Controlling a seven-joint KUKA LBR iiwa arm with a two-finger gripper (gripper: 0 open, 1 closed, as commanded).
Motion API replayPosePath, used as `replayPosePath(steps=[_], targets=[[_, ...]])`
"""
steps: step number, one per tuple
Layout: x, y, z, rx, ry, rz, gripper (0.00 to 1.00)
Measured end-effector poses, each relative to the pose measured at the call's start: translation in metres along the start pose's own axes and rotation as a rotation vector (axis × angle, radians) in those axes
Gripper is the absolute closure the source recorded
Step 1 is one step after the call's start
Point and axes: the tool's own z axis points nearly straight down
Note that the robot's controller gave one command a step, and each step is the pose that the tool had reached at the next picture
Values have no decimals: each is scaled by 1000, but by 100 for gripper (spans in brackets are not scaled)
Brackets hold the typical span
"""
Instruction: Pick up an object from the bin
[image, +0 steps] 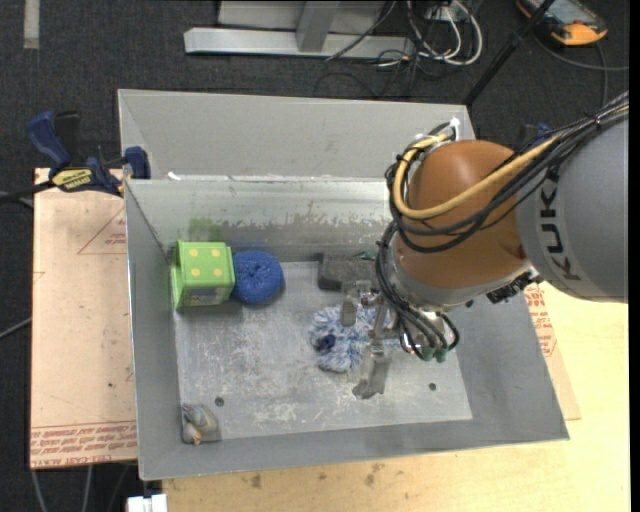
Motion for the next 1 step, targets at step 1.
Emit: replayPosePath(steps=[1], targets=[[-1, 0, -4, -1, -9, 2, 0]])
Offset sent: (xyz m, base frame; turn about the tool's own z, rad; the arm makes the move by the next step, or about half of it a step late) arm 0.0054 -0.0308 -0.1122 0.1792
